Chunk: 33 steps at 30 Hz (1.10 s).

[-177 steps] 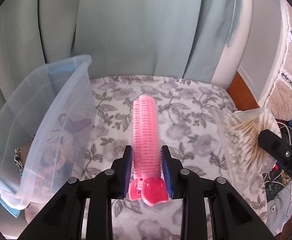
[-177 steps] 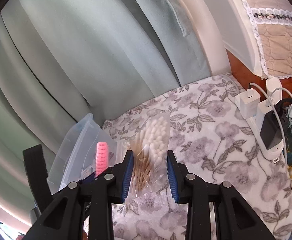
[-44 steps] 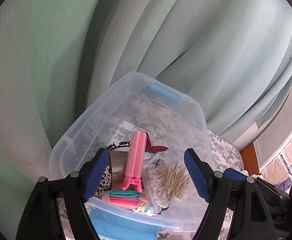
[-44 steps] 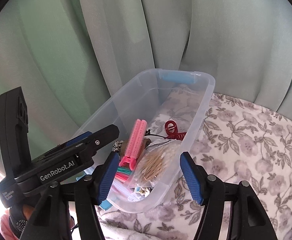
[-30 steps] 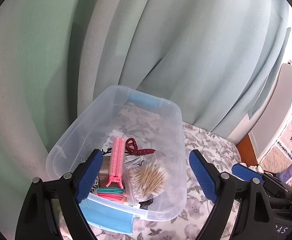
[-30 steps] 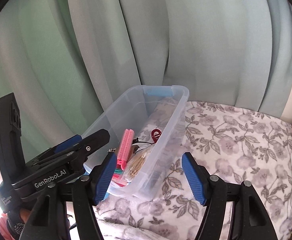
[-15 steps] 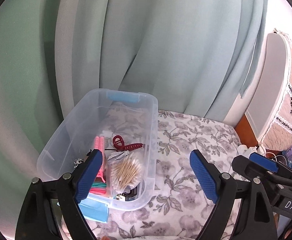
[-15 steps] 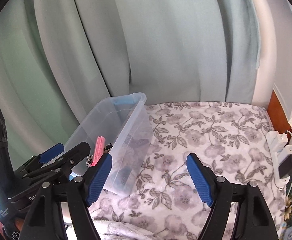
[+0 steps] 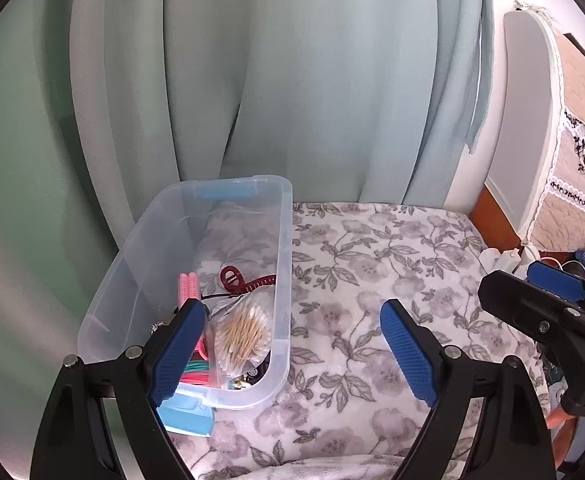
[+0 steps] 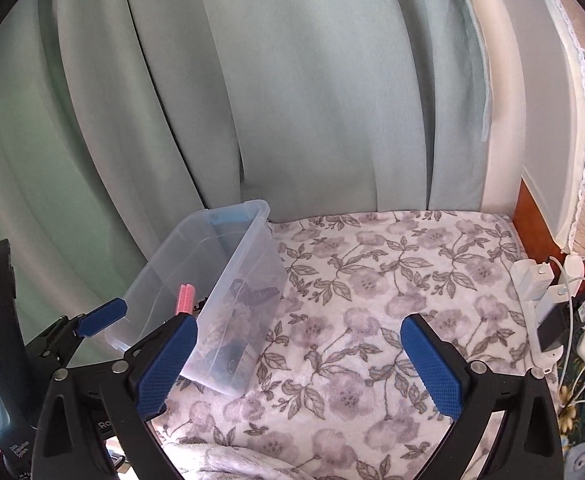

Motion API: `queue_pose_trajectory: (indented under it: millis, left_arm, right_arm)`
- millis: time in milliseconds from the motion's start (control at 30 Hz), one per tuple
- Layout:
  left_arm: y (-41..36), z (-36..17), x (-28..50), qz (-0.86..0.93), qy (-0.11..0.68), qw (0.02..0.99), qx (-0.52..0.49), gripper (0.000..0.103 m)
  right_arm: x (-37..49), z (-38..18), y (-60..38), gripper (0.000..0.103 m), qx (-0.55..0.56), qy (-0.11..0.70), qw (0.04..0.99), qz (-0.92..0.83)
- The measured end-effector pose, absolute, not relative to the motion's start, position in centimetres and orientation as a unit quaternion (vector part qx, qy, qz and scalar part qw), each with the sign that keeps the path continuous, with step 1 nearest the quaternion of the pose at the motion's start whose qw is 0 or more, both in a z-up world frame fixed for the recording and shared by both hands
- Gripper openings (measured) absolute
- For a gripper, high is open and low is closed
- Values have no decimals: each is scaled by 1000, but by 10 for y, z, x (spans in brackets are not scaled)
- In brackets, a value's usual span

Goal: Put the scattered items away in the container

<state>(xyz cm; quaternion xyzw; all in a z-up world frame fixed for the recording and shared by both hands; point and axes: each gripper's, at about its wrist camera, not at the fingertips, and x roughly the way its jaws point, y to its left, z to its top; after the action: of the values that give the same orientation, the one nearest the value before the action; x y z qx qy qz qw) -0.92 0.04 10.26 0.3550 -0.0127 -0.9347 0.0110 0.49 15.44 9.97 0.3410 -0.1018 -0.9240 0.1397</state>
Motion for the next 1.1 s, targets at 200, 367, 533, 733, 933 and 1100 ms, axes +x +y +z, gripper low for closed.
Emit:
queue_pose_trajectory:
  millis: [200, 367, 533, 733, 933, 1100]
  left_arm:
    - [-4, 101, -9, -933, -12, 16, 359, 90]
    - [-4, 100, -8, -932, -18, 24, 362, 90]
    - [-9, 102, -7, -931, -21, 33, 363, 90]
    - [-14, 103, -7, -930, -14, 34, 364, 90]
    - [-22, 103, -8, -931, -10, 38, 362, 90]
    - [-28, 101, -8, -931, -17, 52, 361, 90]
  right_arm:
    - [4, 102, 143, 103, 342, -84, 142, -925]
    - [2, 101, 134, 103, 350, -73, 142, -923]
    - [0, 102, 128, 103, 359, -68, 135, -921]
    - [-1, 108, 120, 103, 363, -54, 126, -922]
    - [-4, 110, 111, 103, 368, -47, 126, -920]
    - [-8, 108, 104, 103, 373, -39, 124, -919]
